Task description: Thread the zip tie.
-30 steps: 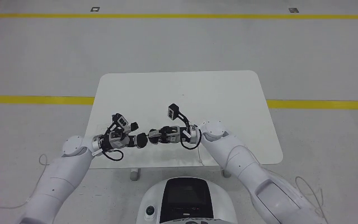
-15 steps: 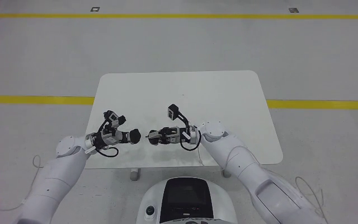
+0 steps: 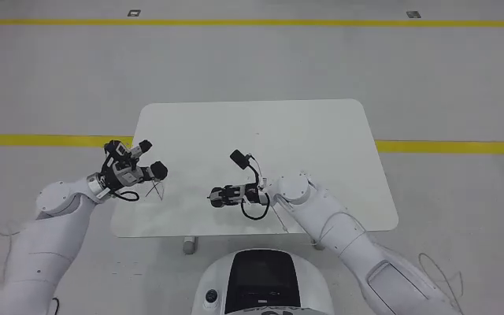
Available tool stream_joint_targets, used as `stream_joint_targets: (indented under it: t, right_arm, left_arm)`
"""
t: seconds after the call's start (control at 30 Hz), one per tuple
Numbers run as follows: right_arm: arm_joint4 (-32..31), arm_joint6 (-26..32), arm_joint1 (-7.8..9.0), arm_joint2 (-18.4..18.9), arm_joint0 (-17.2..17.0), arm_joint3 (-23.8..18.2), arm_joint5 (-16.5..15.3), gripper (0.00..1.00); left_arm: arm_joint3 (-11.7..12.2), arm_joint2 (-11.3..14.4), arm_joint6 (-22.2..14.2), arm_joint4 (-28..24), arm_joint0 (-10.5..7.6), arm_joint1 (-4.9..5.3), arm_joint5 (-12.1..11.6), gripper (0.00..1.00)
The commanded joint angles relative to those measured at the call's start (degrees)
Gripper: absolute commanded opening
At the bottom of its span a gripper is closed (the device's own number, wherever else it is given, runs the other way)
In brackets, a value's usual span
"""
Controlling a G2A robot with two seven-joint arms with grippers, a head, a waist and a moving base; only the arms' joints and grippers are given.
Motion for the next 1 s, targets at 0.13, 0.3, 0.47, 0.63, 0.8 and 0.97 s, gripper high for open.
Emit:
stream_joint_targets:
  t: [0.13,0.3,0.47,0.63,0.8,0.97]
  right_arm:
    - [0.02,-0.01,0.0,0.0,0.03,0.02,-0.04,0.0]
    - [0.02,-0.01,0.0,0.0,0.03,0.02,-0.04,0.0]
    - [0.02,-0.01,0.0,0.0,0.03,0.02,-0.04,0.0]
    - [0.02,-0.01,0.0,0.0,0.03,0.02,-0.04,0.0]
    - [0.02,-0.01,0.0,0.0,0.03,0.02,-0.04,0.0]
    - [0.02,-0.01,0.0,0.0,0.03,0.02,-0.04,0.0]
  left_arm:
    - [0.04,0.19,-0.03,-0.28,-0.02,-0.02,-0.06,1.0]
    - [-2.6,-0.84,1.31,9.09,-0.86,0.82,-0.48,1.0]
    - [-4.49,-2.73,1.78,21.84,-1.94,2.25,1.84,1.0]
    - [-5.73,-2.45,3.17,26.38,-2.06,2.53,1.73,1.0]
    - [-5.73,-2.45,3.17,26.38,-2.06,2.53,1.73,1.0]
    - [-5.73,-2.45,3.17,26.38,-2.06,2.53,1.73,1.0]
